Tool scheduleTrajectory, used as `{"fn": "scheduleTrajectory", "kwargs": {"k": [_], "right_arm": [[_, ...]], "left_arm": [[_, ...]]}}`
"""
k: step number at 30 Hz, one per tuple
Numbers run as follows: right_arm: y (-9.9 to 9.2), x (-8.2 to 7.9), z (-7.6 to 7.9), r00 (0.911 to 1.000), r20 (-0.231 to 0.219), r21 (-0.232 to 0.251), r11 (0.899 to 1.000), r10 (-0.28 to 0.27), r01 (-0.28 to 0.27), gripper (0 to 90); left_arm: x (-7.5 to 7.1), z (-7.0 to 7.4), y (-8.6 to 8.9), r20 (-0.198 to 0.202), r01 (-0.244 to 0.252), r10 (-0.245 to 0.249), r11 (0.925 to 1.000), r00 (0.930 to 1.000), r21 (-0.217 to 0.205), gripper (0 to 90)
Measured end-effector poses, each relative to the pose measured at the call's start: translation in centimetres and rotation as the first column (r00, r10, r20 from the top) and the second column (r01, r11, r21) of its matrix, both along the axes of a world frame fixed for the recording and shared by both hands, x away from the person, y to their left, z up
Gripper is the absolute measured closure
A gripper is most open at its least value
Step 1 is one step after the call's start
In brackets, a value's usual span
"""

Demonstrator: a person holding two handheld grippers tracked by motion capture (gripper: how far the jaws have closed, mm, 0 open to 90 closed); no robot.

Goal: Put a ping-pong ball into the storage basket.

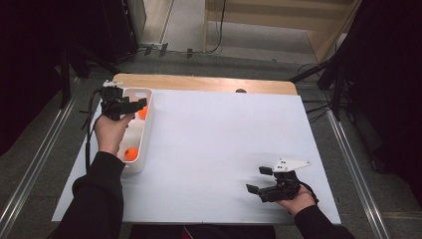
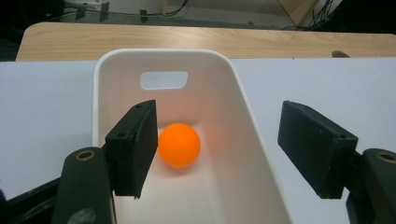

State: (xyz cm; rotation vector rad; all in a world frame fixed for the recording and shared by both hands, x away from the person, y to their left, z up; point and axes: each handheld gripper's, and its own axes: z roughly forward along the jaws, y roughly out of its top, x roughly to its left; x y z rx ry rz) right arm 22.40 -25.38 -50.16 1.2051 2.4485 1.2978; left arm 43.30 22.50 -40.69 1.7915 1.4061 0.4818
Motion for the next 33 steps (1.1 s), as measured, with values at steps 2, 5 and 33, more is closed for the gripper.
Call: {"fn": "scheduleTrajectory", "kwargs": {"k": [2, 5, 33], "right_arm": [[0.0, 0.0, 0.0, 1.0000, -0.002, 0.001, 1.000, 0.000, 0.000, 12.3], [0.0, 0.0, 0.0, 1.0000, -0.001, 0.002, 1.000, 0.000, 0.000, 12.3], [-0.1, -0.2, 0.1, 1.0000, 0.000, 0.007, 1.000, -0.002, 0.002, 12.4]], "left_arm": [[-0.1, 0.2, -0.1, -0.001, 0.007, -0.007, 0.9999, 1.0000, -0.008, 29.3], [-0.2, 0.5, -0.2, -0.001, 0.033, -0.033, 0.9992, 0.9995, -0.024, 29.3], [-1.6, 2.7, -3.1, -0.054, 0.269, -0.271, 0.9619, 0.9610, -0.051, 24.5]]}}
